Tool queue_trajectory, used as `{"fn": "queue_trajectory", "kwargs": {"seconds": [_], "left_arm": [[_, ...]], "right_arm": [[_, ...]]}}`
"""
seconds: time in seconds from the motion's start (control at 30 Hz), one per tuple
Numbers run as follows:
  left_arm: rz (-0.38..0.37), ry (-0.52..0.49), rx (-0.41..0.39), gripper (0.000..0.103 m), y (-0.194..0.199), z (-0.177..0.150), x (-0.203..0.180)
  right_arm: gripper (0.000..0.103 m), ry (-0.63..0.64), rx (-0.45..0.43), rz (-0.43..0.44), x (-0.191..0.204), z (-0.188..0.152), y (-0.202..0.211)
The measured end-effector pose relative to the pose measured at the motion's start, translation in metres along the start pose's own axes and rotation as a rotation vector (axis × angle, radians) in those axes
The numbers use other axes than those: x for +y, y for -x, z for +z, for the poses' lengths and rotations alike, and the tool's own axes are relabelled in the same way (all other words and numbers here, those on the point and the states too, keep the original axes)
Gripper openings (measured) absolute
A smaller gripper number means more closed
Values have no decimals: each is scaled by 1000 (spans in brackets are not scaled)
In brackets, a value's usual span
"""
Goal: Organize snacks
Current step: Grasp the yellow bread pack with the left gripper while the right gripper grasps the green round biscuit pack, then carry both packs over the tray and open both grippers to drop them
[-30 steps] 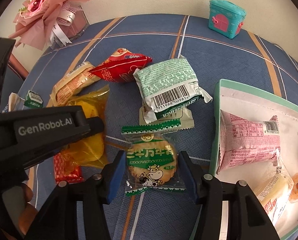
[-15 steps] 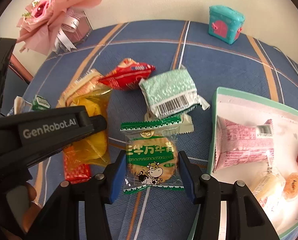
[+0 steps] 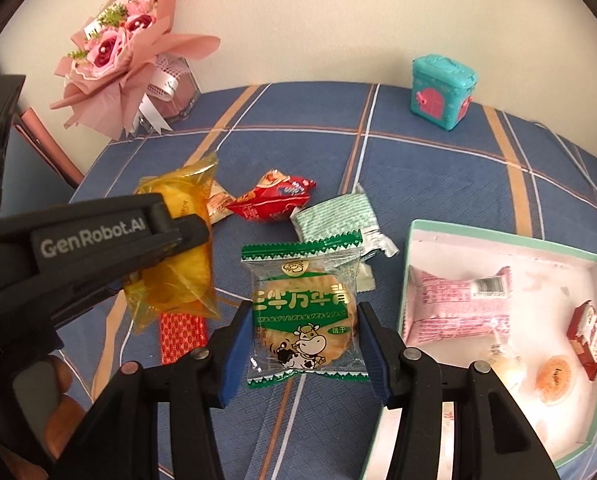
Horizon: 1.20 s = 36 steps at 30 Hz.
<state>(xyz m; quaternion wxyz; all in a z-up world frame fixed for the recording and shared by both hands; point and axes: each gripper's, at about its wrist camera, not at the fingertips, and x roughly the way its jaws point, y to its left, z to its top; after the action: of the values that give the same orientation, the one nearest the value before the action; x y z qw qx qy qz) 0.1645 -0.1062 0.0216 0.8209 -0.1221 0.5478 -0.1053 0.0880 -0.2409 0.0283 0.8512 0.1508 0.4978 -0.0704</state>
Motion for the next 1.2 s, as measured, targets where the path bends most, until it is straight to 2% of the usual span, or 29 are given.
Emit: {"fn": "queue_trajectory", "kwargs": {"seconds": [0.3, 0.5, 0.67, 0.93, 1.2], "left_arm": [[-31, -43, -5, 40, 1, -10, -30], [-47, -121, -2, 40, 3, -25, -66], [-59, -227, 1, 40, 6, -47, -105], [-113, -456, 19, 40, 8, -98, -175], [-122, -556, 4, 40, 0, -118, -207]], "right_arm": [[53, -79, -24, -58, -42, 1, 16], [53, -159, -46, -98, -82, 0, 30], [54, -243, -64, -152, -119, -4, 41], [54, -413, -68, -240, -188, -18, 57], [54, -520, -74, -266, -225, -29, 66]]}}
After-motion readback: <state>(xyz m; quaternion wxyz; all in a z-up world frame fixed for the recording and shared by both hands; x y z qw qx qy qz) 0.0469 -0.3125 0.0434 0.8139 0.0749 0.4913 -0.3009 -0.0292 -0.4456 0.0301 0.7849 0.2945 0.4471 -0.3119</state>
